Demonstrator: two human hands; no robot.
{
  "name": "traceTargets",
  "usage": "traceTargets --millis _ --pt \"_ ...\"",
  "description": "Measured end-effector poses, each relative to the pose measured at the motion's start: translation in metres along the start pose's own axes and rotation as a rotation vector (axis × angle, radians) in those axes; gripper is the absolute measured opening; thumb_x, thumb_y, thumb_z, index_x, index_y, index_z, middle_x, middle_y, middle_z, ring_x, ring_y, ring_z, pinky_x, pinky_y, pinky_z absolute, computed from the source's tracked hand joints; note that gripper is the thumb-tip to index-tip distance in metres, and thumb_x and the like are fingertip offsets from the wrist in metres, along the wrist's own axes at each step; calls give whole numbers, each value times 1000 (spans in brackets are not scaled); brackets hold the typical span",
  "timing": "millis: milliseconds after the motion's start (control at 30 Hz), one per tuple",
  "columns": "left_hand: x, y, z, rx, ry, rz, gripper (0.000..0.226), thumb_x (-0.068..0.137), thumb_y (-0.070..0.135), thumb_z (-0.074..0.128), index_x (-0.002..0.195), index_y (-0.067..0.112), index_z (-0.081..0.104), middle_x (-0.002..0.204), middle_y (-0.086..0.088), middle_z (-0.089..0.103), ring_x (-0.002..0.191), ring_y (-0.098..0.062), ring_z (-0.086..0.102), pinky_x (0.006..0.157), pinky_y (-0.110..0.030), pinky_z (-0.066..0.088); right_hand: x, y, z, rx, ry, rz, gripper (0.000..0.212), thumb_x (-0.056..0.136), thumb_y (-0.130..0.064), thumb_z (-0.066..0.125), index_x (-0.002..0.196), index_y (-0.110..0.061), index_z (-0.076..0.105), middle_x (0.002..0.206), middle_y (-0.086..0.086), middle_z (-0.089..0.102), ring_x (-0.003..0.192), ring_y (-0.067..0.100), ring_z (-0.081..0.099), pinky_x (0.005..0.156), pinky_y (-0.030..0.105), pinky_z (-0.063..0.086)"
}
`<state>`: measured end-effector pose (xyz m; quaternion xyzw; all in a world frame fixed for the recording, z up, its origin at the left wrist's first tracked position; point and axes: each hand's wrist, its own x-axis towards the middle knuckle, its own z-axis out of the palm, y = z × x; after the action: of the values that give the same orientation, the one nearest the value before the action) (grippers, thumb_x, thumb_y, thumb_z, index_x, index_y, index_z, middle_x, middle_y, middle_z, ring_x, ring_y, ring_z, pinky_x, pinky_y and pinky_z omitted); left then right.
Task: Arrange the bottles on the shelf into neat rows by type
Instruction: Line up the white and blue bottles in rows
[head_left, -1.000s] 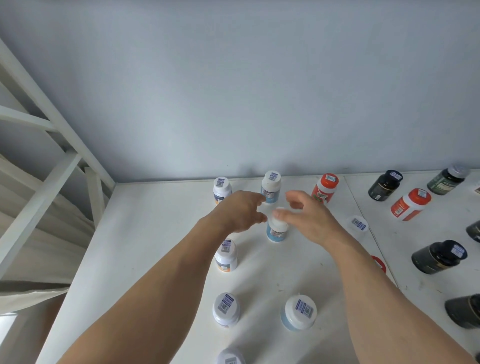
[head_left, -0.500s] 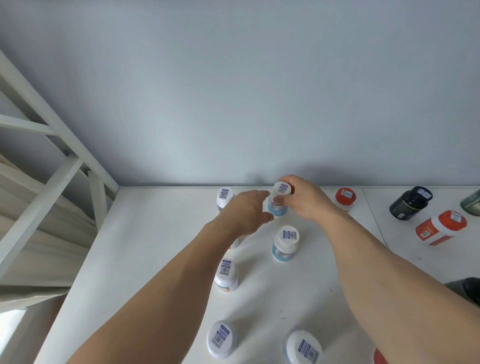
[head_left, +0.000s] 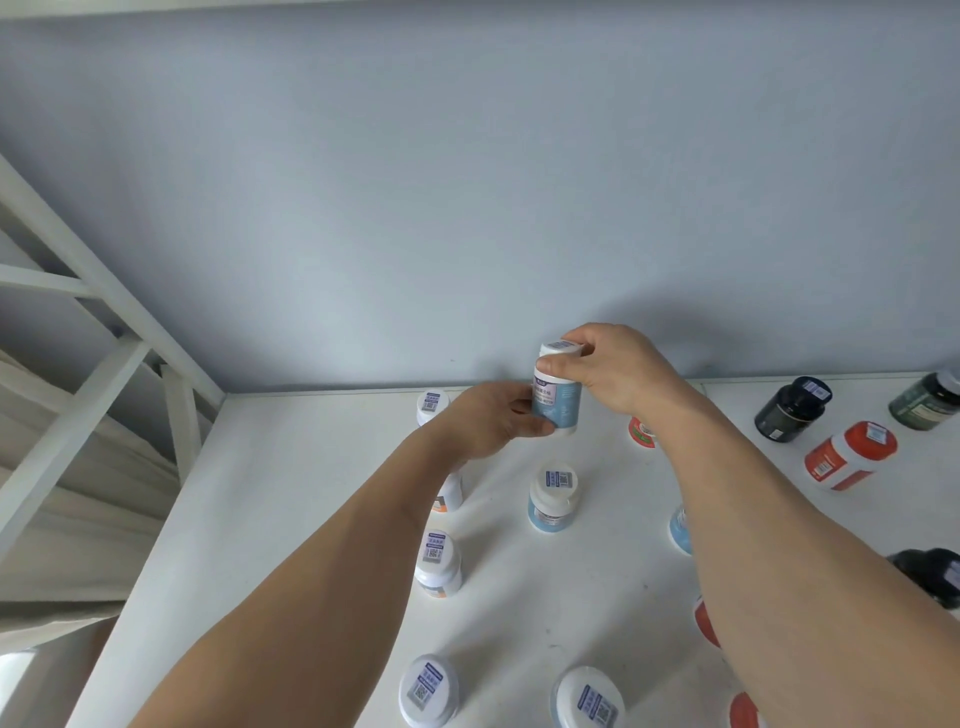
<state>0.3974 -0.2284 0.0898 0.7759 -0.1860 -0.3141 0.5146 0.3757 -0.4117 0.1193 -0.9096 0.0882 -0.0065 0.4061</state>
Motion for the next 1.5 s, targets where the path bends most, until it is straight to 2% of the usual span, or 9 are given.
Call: traceTargets --millis 267,367,433,633,767,967,1133,1333,1500 --pt "-2 3 -5 -58 -53 -12 32 81 13 75 107 31 69 106 10 73 104 -3 65 98 -24 44 -1 -6 -2 -44 2 37 42 73 -54 70 79 -13 68 80 12 67 76 29 62 62 35 45" --pt "0 1 -5 -17 -23 -18 28 80 15 76 99 34 69 97 17 74 93 5 66 86 -18 44 0 -6 0 -26 -5 41 38 74 -52 71 79 -15 68 81 10 67 76 27 62 63 37 46" --pt "2 1 -5 96 12 -15 26 81 19 75 102 33 68 95 18 73 88 6 65 82 -19 45 1 -3 3 -11 -7 36 34 75 -50 72 80 -16 68 80 8 66 70 22 58 61 34 43" --pt "5 3 -6 810 151 8 50 87 34 65 134 24 51 129 0 60 117 -22 55 93 -32 45 -1 11 20 9 -18 31 23 78 -44 72 86 -24 64 80 -8 65 72 10 57 57 27 38" --pt "4 -2 -6 1048 165 70 40 90 33 56 128 21 53 125 -2 61 112 -25 57 84 -37 48 -4 24 40 84 -57 63 25 77 -36 77 97 -27 64 90 -10 68 82 6 63 67 26 46" --pt "0 -15 -8 1066 136 48 38 92 32 54 126 17 52 126 -2 59 115 -24 55 86 -39 47 -8 32 58 73 -70 96 39 77 -36 76 113 -33 59 99 -13 66 94 7 62 71 22 41" --pt "-7 -13 -7 1098 152 97 35 93 32 51 125 18 54 125 -1 60 114 -24 56 86 -40 49 -17 23 50 -35 -78 126 76 77 -39 77 142 -26 41 141 -7 49 126 14 47 99 32 38" --pt "-23 5 6 1231 185 211 30 96 32 45 123 21 55 116 1 61 103 -25 60 71 -37 48 -60 15 28 -305 58 65 40 90 -39 61 126 -21 60 129 -2 59 115 17 55 85 29 41" --pt "-47 26 28 1307 232 313 27 96 33 42 114 20 58 110 0 61 95 -25 60 60 -31 32 -99 9 10 -472 21 -25 34 94 -39 53 124 -23 61 131 -3 59 115 19 55 88 31 43"
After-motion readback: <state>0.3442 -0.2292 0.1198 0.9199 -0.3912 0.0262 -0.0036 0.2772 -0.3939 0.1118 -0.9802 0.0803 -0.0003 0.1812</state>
